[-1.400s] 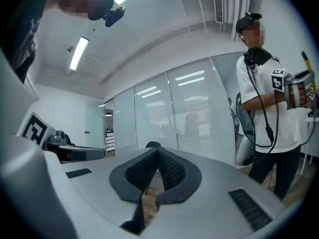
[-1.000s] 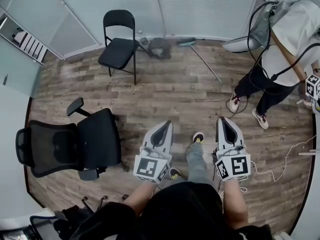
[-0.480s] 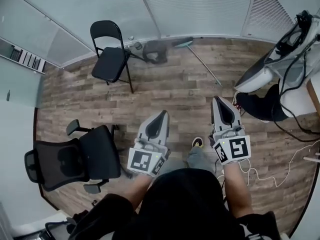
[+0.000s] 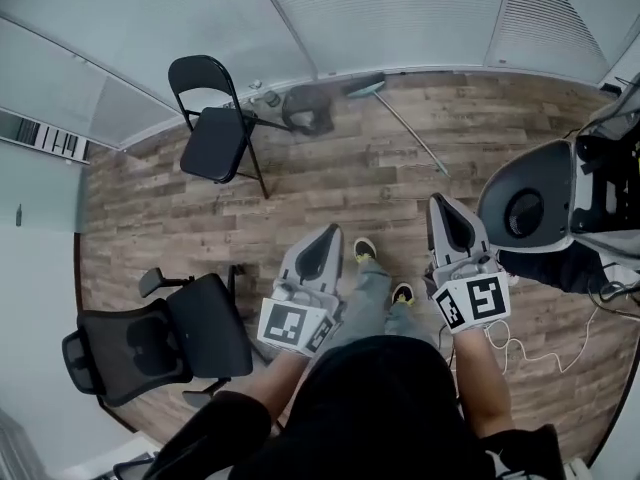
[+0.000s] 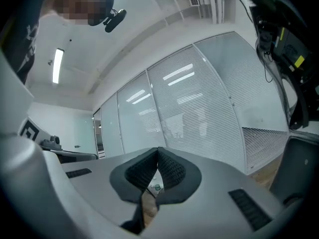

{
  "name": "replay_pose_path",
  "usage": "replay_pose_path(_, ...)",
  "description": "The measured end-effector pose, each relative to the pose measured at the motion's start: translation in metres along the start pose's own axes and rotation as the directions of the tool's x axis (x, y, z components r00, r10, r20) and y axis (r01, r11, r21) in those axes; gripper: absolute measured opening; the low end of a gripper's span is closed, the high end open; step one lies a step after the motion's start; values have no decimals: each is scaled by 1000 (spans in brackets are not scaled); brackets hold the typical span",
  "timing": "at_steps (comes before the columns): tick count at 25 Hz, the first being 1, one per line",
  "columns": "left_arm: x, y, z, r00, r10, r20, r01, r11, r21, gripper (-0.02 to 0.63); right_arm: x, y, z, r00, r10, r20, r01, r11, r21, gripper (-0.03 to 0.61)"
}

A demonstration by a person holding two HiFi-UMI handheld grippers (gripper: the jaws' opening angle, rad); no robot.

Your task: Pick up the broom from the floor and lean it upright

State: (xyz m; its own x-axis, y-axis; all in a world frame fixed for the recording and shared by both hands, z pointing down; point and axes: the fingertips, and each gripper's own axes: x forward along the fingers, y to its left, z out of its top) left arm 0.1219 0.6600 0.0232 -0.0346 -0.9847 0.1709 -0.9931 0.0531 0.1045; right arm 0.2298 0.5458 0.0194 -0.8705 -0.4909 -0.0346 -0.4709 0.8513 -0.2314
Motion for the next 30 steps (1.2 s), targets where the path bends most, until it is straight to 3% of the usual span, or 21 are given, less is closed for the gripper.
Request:
replay_pose_path(6, 49, 50, 17, 998, -50, 35, 50, 999, 9, 6, 59, -11, 1, 999, -27, -29, 25, 998, -60, 15)
replay_pose_path(21, 144, 167, 44, 984, -166, 66, 172, 979, -106, 6, 179, -28, 27, 989, -144, -44, 135, 975, -176, 17)
replay_pose_path(30, 179, 189, 47, 977, -207, 54, 210, 977, -47, 6, 212, -51, 13, 978, -202, -45, 194, 970, -148, 17)
